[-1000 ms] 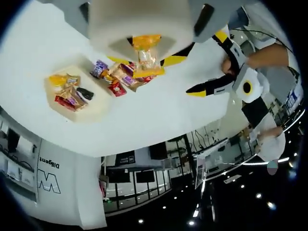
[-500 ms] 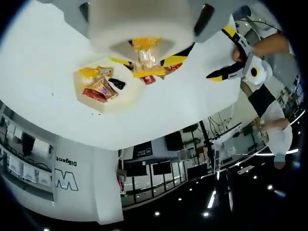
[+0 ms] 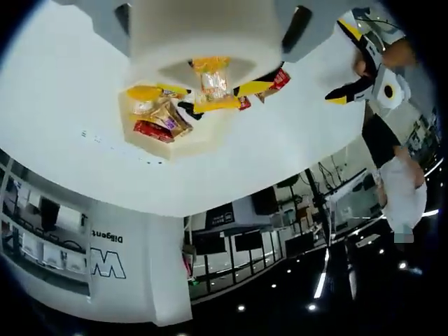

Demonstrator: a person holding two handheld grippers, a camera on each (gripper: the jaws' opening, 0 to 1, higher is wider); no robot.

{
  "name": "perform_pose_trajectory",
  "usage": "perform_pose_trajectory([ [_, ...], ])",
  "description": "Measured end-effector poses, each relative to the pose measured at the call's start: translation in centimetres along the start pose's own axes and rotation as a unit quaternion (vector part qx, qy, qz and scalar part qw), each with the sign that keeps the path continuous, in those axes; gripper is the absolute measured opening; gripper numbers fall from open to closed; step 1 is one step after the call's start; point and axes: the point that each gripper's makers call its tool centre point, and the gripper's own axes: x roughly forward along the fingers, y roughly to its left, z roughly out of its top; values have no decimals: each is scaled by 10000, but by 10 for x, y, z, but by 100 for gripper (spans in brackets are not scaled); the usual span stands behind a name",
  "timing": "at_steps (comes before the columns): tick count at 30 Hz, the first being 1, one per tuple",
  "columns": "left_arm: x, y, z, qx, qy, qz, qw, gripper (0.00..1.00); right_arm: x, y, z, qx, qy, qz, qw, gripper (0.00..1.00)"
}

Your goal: Place the target food into the container with the food tongs after gripping and lifting it, then release it inside without dropping or visibly crushing the food.

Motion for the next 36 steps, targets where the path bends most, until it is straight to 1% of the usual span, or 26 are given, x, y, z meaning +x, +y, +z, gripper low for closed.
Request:
perform_pose_trajectory([
  [3, 0, 1, 1, -14, -27, -2, 10000, 94, 9, -10, -6, 145, 35, -27, 9999, 16],
  [6, 0, -1, 0, -11, -19, -37, 10000, 94, 14, -16, -7, 155, 29, -62, 9999, 16],
  [10, 1, 0, 0, -15, -33, -37, 10000, 93, 22, -23, -5, 174, -6, -119, 9998, 16],
  [12, 1, 0, 1, 40, -36, -28, 10000, 93, 27, -31, -2, 135, -89, -267, 9995, 16],
  [14, 1, -1, 0, 64, -28, -33, 10000, 93, 33, -35, -1, 259, -121, -256, 9993, 16],
  [16, 1, 0, 0, 57, -28, -33, 10000, 93, 37, -37, -2, 202, -94, -308, 9993, 17],
  [17, 1, 0, 1, 43, -36, -30, 10000, 93, 42, -39, -3, 104, -68, -364, 9993, 17],
  [19, 1, 0, 0, 50, -36, -32, 10000, 93, 50, -37, -5, 283, -56, -255, 9993, 17],
  [20, 1, 0, 0, 64, -31, -28, 10000, 92, 52, -38, -5, 242, -66, -293, 9993, 17],
  [22, 1, -1, 1, 94, -42, -30, 9999, 92, 57, -36, -11, 106, 6, -324, 9994, 17],
  [24, 1, -1, 1, 102, -35, -32, 9999, 92, 63, -38, -15, -31, 61, -372, 9993, 17],
  [28, 1, 0, 2, 85, -58, -26, 9999, 92, 71, -40, -16, 22, 49, -376, 9993, 17],
  [30, 2, 0, 1, 99, -49, -27, 9999, 92, 76, -42, -16, -22, 45, -389, 9992, 18],
  [34, 2, 1, 1, 117, -40, -19, 9999, 92, 82, -37, -17, -54, -4, -369, 9993, 18],
  [36, 2, 1, 2, 125, -53, -14, 9999, 91, 86, -34, -15, -51, -32, -344, 9994, 18],
])
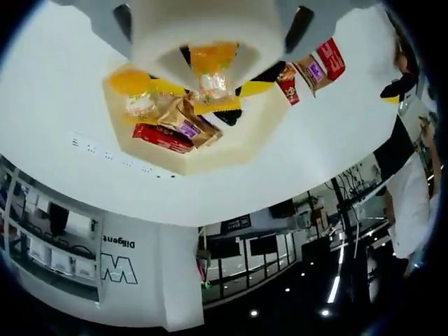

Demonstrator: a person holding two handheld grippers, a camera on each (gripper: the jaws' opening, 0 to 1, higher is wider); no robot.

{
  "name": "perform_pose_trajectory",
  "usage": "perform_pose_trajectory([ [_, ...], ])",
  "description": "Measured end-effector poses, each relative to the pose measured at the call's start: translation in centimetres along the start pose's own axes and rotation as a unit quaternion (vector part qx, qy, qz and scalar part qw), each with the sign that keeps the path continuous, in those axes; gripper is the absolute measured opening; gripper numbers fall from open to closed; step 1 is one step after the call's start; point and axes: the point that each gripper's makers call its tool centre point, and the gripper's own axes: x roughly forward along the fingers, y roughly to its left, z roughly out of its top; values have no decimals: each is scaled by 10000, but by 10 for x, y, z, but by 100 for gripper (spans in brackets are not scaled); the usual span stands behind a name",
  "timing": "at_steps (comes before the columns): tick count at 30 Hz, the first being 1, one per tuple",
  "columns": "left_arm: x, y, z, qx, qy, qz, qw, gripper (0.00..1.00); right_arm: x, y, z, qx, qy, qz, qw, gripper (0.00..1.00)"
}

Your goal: Place the target food into the container with the food tongs after gripping and lifting it, then release it inside without dropping or visibly crushing the food.

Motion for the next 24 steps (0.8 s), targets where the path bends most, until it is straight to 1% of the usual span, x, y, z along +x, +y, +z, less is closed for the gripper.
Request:
perform_pose_trajectory([
  [3, 1, 1, -2, 13, 27, -1, 10000, 91, 6, 2, 4, -115, -32, -30, 9999, 19],
  [8, 1, 0, -2, -28, 35, -26, 10000, 91, 9, 1, 5, -122, -65, -54, 9999, 19],
  [10, 1, -1, -2, -49, 23, -64, 10000, 91, 8, -1, 6, -42, -111, -83, 9999, 20],
  [11, 1, -3, -2, -58, 31, -92, 9999, 91, 6, -5, 7, -94, -144, -228, 9996, 20],
  [12, 1, -3, -2, -51, 44, -93, 9999, 91, 4, -5, 6, -196, -168, -272, 9993, 21],
  [13, 1, -3, -2, -59, 31, -92, 9999, 91, 2, -1, 6, -287, -220, -212, 9991, 21],
  [14, 1, -3, -1, -82, 19, -101, 9999, 91, -1, -1, 7, -368, -327, -248, 9985, 21],
  [16, 0, -2, -1, -121, 18, -91, 9999, 91, -8, 2, 6, -286, -364, -263, 9986, 22],
  [19, 0, -3, -1, -95, 19, -98, 9999, 91, -15, 4, 13, -215, -550, -270, 9979, 22],
  [22, 0, -4, -2, -111, 51, -145, 9998, 91, -25, 11, 18, -252, -635, -231, 9974, 22],
  [24, 0, -5, -1, -104, 42, -148, 9998, 91, -27, 13, 24, -373, -704, -166, 9967, 22],
])
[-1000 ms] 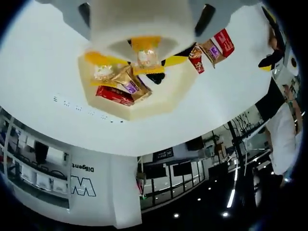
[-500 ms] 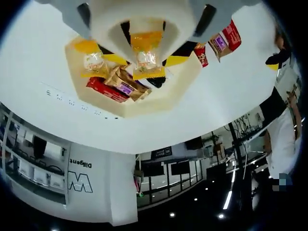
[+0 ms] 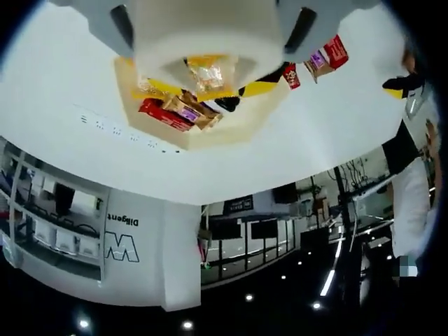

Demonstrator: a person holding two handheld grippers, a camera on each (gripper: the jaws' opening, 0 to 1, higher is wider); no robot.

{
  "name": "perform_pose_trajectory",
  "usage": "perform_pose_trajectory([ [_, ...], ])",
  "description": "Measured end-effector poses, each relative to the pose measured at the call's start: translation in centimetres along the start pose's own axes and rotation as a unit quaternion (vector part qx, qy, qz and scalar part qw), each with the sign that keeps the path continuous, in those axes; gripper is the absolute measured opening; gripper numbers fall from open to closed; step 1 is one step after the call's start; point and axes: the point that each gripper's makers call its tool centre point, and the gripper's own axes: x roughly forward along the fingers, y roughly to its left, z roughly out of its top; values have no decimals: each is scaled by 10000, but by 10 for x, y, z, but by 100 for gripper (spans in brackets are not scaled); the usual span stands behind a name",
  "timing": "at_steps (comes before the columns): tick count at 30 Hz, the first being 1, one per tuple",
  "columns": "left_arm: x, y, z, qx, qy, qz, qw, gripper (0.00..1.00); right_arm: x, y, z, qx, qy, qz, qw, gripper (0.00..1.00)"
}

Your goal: Place the target food into the container with the food tongs after gripping and lifting it, then release it inside without dropping or visibly crushing the food.

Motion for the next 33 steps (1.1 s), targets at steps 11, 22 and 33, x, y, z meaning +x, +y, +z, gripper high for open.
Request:
perform_pose_trajectory([
  [11, 1, 0, 0, 35, -1, 31, 10000, 91, -27, 26, -1, -180, 109, 303, 9993, 22],
  [22, 1, 1, -3, 26, 42, -4, 10000, 90, -47, 76, -10, -83, 510, 1323, 9899, 23],
  [33, 1, 0, -4, 68, 70, -19, 10000, 89, -39, 111, -40, -350, 879, 1687, 9811, 23],
])
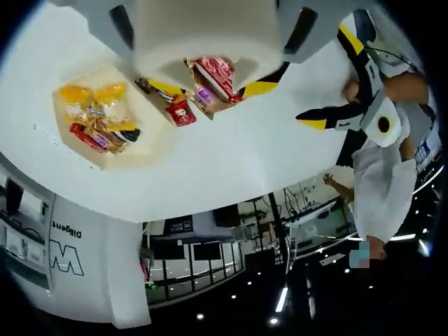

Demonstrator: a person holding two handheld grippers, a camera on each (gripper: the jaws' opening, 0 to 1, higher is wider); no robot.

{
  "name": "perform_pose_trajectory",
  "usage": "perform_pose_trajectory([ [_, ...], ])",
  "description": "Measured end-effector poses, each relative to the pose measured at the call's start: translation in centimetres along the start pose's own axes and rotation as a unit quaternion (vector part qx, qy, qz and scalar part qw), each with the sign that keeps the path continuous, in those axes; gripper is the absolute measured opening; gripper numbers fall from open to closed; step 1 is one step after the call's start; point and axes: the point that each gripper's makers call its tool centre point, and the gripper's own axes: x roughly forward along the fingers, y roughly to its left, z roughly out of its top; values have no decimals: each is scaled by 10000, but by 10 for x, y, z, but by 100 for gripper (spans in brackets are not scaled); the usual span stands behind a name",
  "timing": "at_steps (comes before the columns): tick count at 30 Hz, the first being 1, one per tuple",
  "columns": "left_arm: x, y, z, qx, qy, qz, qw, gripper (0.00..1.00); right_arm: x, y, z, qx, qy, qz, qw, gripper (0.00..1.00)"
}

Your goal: Place the target food into the container with the food tongs after gripping and lifting it, then release it inside without dropping or visibly crushing the food.

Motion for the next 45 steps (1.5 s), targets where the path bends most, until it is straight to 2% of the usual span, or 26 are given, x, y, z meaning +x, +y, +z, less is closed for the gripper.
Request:
perform_pose_trajectory([
  [6, -1, 0, 1, -51, -2, 9, 10000, 89, 10, -7, -10, 86, 205, -38, 9997, 23],
  [9, -1, 1, 1, -41, -15, 4, 10000, 89, 9, -10, -11, 243, 148, -14, 9996, 23],
  [18, -1, 1, 1, -35, -24, -15, 10000, 88, -5, 8, -24, 695, 236, 206, 9971, 23],
  [23, -2, -3, 2, -34, -10, -25, 10000, 88, -12, 16, -34, 636, 443, 329, 9964, 22],
  [25, -2, -3, 2, -26, -11, -24, 10000, 88, -11, 12, -34, 640, 512, 358, 9960, 22],
  [27, -2, -4, 2, -29, -4, -35, 10000, 88, -16, 21, -39, 537, 623, 426, 9957, 22],
  [30, -2, -4, 2, -39, -5, -35, 10000, 88, -17, 20, -39, 434, 720, 390, 9957, 22],
  [34, -2, -3, 1, -37, -11, -40, 10000, 88, -17, 20, -30, 224, 605, 318, 9974, 23],
  [37, -2, -1, 1, -43, -18, -30, 10000, 88, -9, 12, -33, -261, 848, 113, 9960, 23],
  [38, -2, -1, 1, -49, -25, -32, 10000, 88, -4, 12, -35, -358, 950, 144, 9947, 23],
  [42, -2, -1, 1, -47, -21, -36, 10000, 88, 4, 13, -38, -386, 1083, 141, 9933, 23],
  [43, -2, -1, 1, -42, -12, -40, 10000, 88, 5, 11, -42, -566, 1180, 56, 9914, 23],
  [44, -2, -1, 0, -39, -13, -40, 10000, 88, 5, 12, -38, -737, 1099, 62, 9912, 23],
  [45, -2, -1, 1, -37, -13, -48, 10000, 88, 5, 15, -36, -654, 1056, 117, 9922, 22],
])
